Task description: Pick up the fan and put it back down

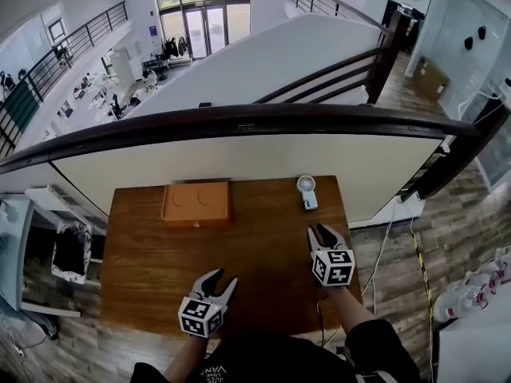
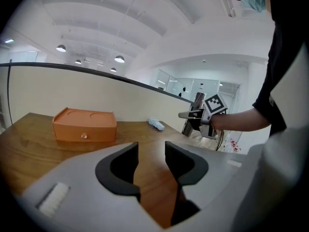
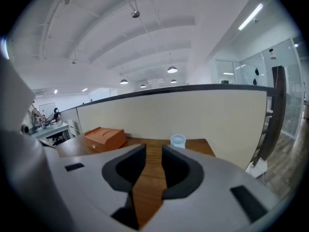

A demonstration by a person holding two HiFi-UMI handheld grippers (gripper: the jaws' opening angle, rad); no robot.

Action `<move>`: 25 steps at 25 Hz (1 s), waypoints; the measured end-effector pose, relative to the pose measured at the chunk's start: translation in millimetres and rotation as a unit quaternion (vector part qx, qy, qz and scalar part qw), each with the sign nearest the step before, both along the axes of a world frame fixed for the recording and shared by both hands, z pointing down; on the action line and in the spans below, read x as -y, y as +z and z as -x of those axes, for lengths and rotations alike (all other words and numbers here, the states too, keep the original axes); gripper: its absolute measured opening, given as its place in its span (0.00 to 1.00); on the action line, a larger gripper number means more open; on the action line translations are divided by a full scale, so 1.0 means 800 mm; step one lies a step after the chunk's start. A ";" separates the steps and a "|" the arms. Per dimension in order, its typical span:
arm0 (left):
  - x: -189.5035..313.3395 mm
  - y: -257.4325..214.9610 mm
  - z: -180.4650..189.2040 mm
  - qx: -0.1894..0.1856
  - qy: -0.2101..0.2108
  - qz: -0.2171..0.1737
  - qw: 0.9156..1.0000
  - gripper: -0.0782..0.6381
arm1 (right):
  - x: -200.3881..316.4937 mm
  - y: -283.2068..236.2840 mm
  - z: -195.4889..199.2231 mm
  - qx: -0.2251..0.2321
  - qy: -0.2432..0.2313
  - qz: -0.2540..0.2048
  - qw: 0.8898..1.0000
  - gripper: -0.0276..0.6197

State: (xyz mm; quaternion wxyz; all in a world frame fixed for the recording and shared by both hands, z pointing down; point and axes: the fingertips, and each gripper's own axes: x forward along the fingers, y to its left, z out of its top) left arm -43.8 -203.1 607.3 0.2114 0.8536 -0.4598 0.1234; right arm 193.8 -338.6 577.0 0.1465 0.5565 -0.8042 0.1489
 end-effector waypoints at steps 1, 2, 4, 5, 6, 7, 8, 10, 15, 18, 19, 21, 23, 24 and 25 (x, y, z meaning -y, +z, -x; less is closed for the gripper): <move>-0.004 0.000 -0.002 -0.001 -0.001 -0.002 1.000 0.35 | -0.010 -0.003 0.001 0.005 -0.002 -0.002 1.000 0.21; -0.008 0.000 -0.005 -0.002 -0.002 -0.003 1.000 0.35 | -0.020 -0.004 0.003 0.009 -0.005 -0.004 1.000 0.19; -0.015 -0.001 -0.010 -0.004 -0.004 -0.006 1.000 0.35 | -0.041 -0.005 0.008 0.012 -0.015 -0.006 1.000 0.15; -0.020 -0.002 -0.011 -0.004 -0.006 -0.008 1.000 0.35 | -0.053 -0.006 0.013 0.014 -0.021 -0.007 1.000 0.15; -0.026 -0.004 -0.011 -0.005 -0.008 -0.010 1.000 0.35 | -0.067 -0.006 0.019 0.017 -0.028 -0.006 0.999 0.14; -0.032 -0.004 -0.011 -0.005 -0.010 -0.011 1.000 0.34 | -0.081 -0.006 0.024 0.021 -0.033 -0.005 0.999 0.13; -0.038 -0.004 -0.012 -0.007 -0.012 -0.011 1.000 0.33 | -0.096 -0.005 0.028 0.026 -0.038 -0.002 0.999 0.12; -0.048 -0.001 -0.014 -0.008 -0.015 -0.011 1.000 0.30 | -0.123 -0.001 0.034 0.036 -0.043 0.003 0.998 0.11; -0.067 0.009 -0.023 -0.003 -0.007 -0.014 1.000 0.23 | -0.174 0.014 0.035 0.057 -0.041 0.025 0.997 0.09; -0.073 0.005 -0.031 -0.005 -0.005 -0.017 1.000 0.20 | -0.198 0.022 0.030 0.063 -0.038 0.034 0.997 0.08; -0.074 0.003 -0.034 -0.006 -0.005 -0.018 1.000 0.19 | -0.204 0.025 0.027 0.064 -0.037 0.038 0.997 0.08; -0.077 0.005 -0.038 -0.003 -0.004 -0.018 1.000 0.16 | -0.215 0.031 0.022 0.069 -0.032 0.047 0.996 0.07; -0.080 0.011 -0.042 0.003 0.001 -0.014 1.000 0.13 | -0.223 0.036 0.019 0.074 -0.029 0.053 0.995 0.06; -0.082 0.013 -0.044 0.004 0.005 -0.012 1.000 0.13 | -0.227 0.037 0.018 0.075 -0.028 0.054 0.995 0.06; -0.083 0.014 -0.047 0.005 0.010 -0.011 1.000 0.13 | -0.230 0.038 0.018 0.076 -0.028 0.055 0.995 0.06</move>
